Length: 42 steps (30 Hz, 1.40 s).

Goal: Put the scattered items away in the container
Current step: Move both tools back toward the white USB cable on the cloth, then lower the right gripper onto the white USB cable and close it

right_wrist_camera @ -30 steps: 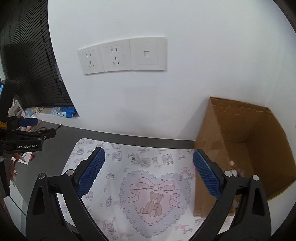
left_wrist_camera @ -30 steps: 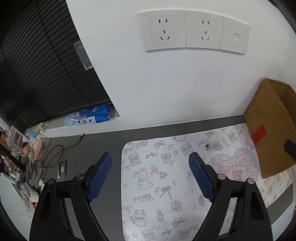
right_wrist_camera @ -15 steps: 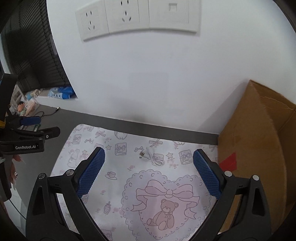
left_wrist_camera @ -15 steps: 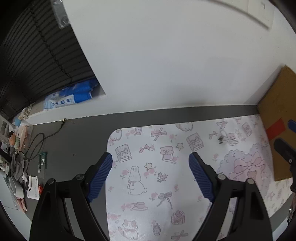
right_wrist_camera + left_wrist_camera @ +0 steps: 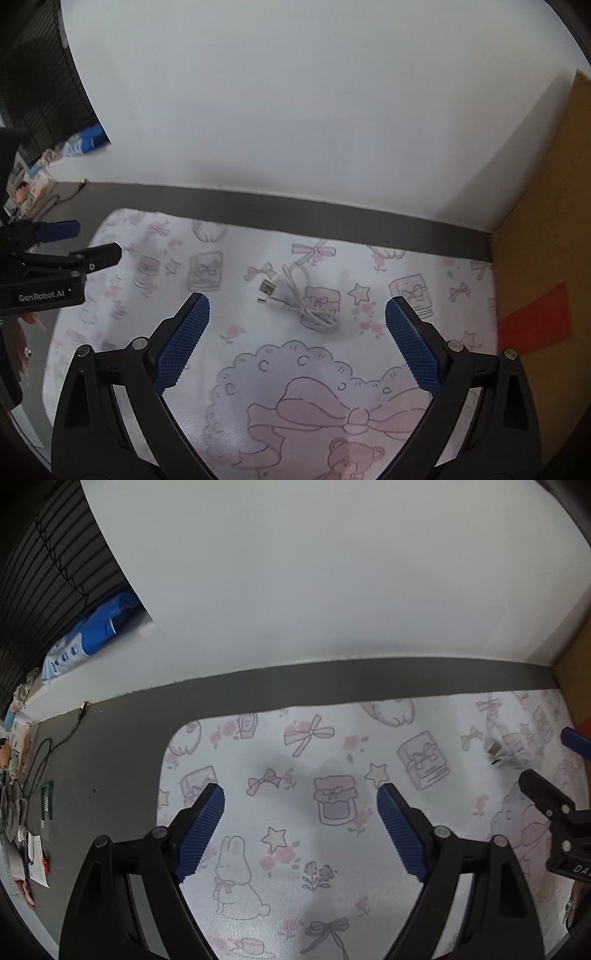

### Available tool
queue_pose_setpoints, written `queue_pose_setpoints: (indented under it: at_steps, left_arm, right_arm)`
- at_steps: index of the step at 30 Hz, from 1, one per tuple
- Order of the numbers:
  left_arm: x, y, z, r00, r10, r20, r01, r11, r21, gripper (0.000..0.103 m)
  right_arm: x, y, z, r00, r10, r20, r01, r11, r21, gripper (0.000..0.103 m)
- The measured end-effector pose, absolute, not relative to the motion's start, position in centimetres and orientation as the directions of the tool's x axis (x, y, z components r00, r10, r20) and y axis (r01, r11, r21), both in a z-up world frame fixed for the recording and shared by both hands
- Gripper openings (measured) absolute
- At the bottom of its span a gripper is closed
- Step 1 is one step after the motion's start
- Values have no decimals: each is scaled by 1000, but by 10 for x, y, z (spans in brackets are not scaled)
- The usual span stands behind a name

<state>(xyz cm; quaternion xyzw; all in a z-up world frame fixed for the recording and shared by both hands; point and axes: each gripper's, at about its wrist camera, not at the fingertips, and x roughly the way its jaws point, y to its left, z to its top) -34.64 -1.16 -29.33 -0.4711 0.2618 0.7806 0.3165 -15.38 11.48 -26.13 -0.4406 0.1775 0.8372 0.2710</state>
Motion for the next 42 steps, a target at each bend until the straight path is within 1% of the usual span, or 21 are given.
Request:
queue_pose_setpoints:
  at_steps: [2, 6, 14, 19, 20, 21, 22, 24, 25, 26, 27, 29, 30, 31, 32, 34, 40, 41, 42]
  left_arm:
    - [-347, -11, -304, -343, 240, -908, -742, -663, 105, 84]
    - [-346, -11, -323, -333, 212, -919, -744, -658, 117, 85]
    - [-353, -22, -319, -306, 259, -916, -724, -688, 47, 86]
    - [-352, -26, -314, -315, 274, -909, -723, -690, 43, 86]
    - [-350, -26, -313, -322, 274, -906, -722, -690, 48, 86]
    - [-348, -27, -311, -328, 274, -904, -722, -690, 52, 86]
    - [-347, -28, -310, -329, 274, -904, -724, -688, 54, 85]
    - [-345, -29, -307, -319, 279, -906, -732, -680, 48, 81]
    - [-344, -29, -305, -308, 284, -908, -736, -676, 38, 74]
    - [-343, -30, -303, -293, 291, -911, -740, -673, 23, 65]
    - [-342, -30, -301, -280, 295, -913, -743, -669, 12, 61]
    - [-339, -29, -297, -277, 289, -916, -749, -662, 17, 44]
    - [-337, -30, -294, -286, 281, -916, -751, -659, 32, 38]
    - [-335, -30, -292, -297, 269, -916, -754, -655, 52, 29]
    - [-333, -29, -290, -311, 253, -916, -756, -650, 77, 25]
    - [-330, -30, -286, -329, 236, -914, -755, -647, 104, 25]
    - [-315, -31, -263, -339, 249, -907, -750, -654, 101, 25]
    - [-314, -32, -257, -341, 252, -906, -749, -655, 100, 25]
    - [-313, -32, -251, -343, 256, -904, -750, -655, 99, 25]
  right_arm:
    - [-157, 116, -275, -449, 302, -841, -607, -794, 39, 97]
    - [-158, 119, -293, -449, 278, -849, -609, -791, 63, 97]
    - [-160, 120, -309, -441, 270, -856, -607, -792, 63, 97]
    - [-162, 121, -312, -429, 287, -856, -604, -796, 36, 96]
    - [-163, 120, -311, -421, 296, -857, -605, -796, 23, 91]
    - [-163, 119, -311, -411, 306, -859, -603, -798, 4, 83]
    - [-163, 119, -309, -408, 308, -860, -599, -801, -3, 79]
    - [-162, 119, -306, -404, 310, -861, -602, -798, -5, 57]
    - [-161, 119, -305, -401, 310, -862, -604, -797, -5, 51]
    - [-161, 120, -304, -397, 310, -864, -606, -796, -7, 36]
    - [-160, 120, -303, -392, 309, -866, -607, -795, -9, 23]
    - [-157, 122, -302, -390, 299, -871, -610, -792, 2, 15]
    - [-155, 122, -301, -393, 291, -872, -612, -791, 11, 14]
    - [-153, 123, -300, -395, 285, -873, -613, -790, 20, 14]
    - [-152, 122, -300, -398, 280, -874, -614, -789, 26, 13]
    - [-150, 121, -299, -397, 273, -876, -613, -790, 31, 13]
    - [-142, 116, -288, -404, 257, -878, -600, -799, 42, 12]
    - [-141, 120, -287, -407, 256, -877, -599, -800, 44, 11]
    - [-140, 121, -283, -410, 257, -875, -599, -800, 46, 8]
